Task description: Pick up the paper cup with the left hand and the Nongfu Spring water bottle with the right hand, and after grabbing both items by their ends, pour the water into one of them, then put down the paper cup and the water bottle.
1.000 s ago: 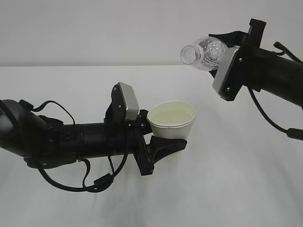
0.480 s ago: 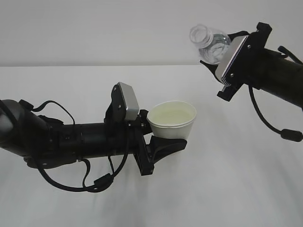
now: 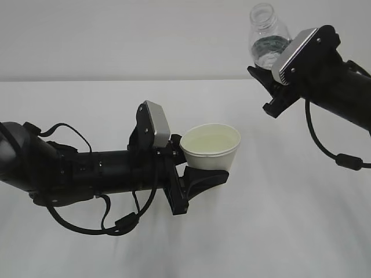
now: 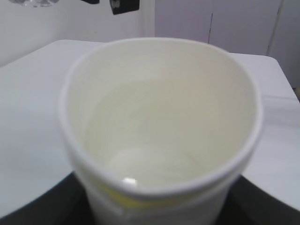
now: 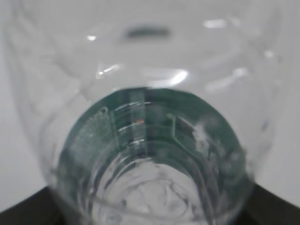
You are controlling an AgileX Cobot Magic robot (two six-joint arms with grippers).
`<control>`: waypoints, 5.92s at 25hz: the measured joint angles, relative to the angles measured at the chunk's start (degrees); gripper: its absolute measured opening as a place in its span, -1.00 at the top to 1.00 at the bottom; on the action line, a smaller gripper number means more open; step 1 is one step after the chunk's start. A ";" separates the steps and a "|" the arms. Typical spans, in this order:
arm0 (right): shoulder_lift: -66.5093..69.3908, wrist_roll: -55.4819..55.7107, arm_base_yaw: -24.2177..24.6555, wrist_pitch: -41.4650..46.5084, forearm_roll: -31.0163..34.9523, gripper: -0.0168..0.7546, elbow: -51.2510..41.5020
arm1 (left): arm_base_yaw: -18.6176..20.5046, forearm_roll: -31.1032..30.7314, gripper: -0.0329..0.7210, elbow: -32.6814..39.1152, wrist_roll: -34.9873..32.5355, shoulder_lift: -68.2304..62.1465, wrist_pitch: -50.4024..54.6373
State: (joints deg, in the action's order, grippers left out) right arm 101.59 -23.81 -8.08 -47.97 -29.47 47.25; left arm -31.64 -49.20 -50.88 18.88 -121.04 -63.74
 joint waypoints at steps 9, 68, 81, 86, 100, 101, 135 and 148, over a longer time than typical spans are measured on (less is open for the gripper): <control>0.00 8.88 0.00 0.28 3.77 -0.20 0.00 | 0.00 0.00 -0.20 0.00 0.00 0.00 0.02; 19.47 16.84 0.00 -7.96 31.45 -0.16 -2.53 | 0.00 0.13 -0.20 0.00 0.00 0.00 0.12; 23.58 16.87 2.01 -8.21 31.68 -0.15 0.85 | 0.00 0.17 -0.20 0.00 0.00 0.00 0.12; 26.33 16.87 2.01 -8.21 31.43 -0.15 4.12 | 0.00 0.26 -0.20 0.00 0.00 0.00 0.12; 29.85 16.76 2.01 -11.42 31.35 -0.15 6.08 | 0.00 0.66 -0.20 0.00 0.00 0.00 0.12; 29.85 16.68 2.01 -11.65 31.35 -0.15 6.08 | 0.00 0.78 -0.20 0.00 0.00 0.00 0.12; 25.93 17.24 2.01 -16.46 27.54 -0.51 -0.46 | 0.00 2.00 -0.20 0.00 0.00 0.00 0.12; 23.78 21.70 2.01 -17.22 26.72 -0.57 -5.68 | 0.00 2.22 -0.20 0.00 0.00 0.00 0.12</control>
State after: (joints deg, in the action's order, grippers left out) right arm 125.36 -2.11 -6.07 -65.19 -2.75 41.58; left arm -31.64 -46.98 -50.88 18.88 -121.04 -63.62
